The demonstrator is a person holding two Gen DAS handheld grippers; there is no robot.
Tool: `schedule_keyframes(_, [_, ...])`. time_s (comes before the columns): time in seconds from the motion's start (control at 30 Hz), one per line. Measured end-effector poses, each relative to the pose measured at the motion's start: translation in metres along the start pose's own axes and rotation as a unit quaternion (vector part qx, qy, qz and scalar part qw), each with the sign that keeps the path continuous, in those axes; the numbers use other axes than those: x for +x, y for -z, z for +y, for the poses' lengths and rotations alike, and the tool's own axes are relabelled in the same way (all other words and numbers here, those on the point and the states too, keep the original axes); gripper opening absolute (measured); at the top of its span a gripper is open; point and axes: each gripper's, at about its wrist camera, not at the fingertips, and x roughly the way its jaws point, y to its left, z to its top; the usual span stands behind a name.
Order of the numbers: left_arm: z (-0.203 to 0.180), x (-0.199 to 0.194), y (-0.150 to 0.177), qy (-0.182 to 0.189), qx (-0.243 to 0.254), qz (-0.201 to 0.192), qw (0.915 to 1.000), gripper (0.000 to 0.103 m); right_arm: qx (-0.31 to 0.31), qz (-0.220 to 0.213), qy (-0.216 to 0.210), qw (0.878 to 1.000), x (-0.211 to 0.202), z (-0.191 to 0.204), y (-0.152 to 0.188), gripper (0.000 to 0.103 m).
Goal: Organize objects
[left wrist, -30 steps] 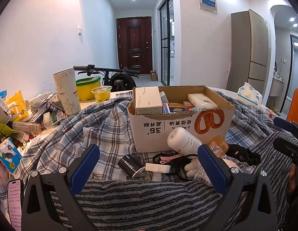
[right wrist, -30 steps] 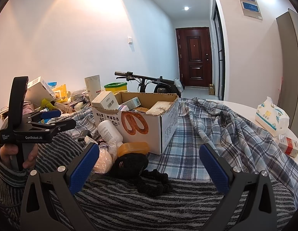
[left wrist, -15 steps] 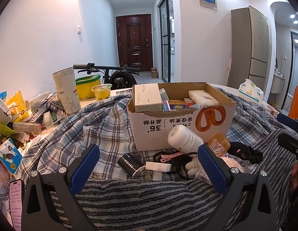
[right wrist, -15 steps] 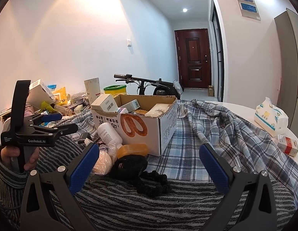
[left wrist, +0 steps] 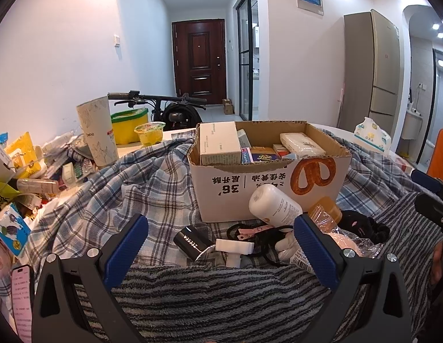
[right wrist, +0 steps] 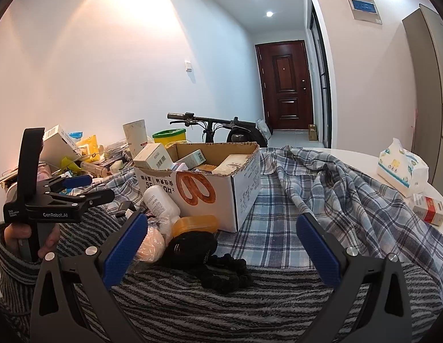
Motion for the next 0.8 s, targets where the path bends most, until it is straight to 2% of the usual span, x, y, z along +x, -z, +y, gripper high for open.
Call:
schedule_keyframes(0.2, [0.024, 0.007, -0.003, 0.017, -0.056, 0.032, 0.9978, 0.103, 0.005, -0.005, -0.002, 1.0, -0.001, -0.002, 0.0, 0.103])
schedule_keyframes(0.3, [0.044, 0.005, -0.011, 0.065, -0.056, 0.063, 0.9943, 0.103, 0.011, -0.008, -0.006, 1.0, -0.003, -0.004, 0.0, 0.103])
schedule_keyframes(0.4, [0.054, 0.008, -0.021, 0.108, -0.006, 0.096, 0.9895, 0.103, 0.017, -0.011, -0.008, 1.0, -0.003, -0.007, 0.0, 0.103])
schedule_keyframes(0.47, [0.052, 0.014, -0.022, 0.152, 0.067, 0.119, 0.979, 0.103, 0.022, -0.012, -0.01, 1.0, -0.003, -0.008, 0.0, 0.103])
schedule_keyframes(0.53, [0.053, 0.022, -0.022, 0.171, 0.106, 0.131, 0.9707, 0.103, 0.024, -0.014, -0.01, 1.0, -0.004, -0.009, 0.0, 0.103])
schedule_keyframes(0.67, [0.055, 0.054, -0.019, 0.175, 0.128, 0.176, 0.9602, 0.103, 0.023, -0.019, 0.001, 1.0, -0.006, -0.008, 0.0, 0.103])
schedule_keyframes(0.8, [0.047, 0.08, -0.006, 0.142, 0.156, 0.209, 0.9549, 0.103, 0.018, -0.018, -0.002, 1.0, -0.005, -0.007, 0.0, 0.103])
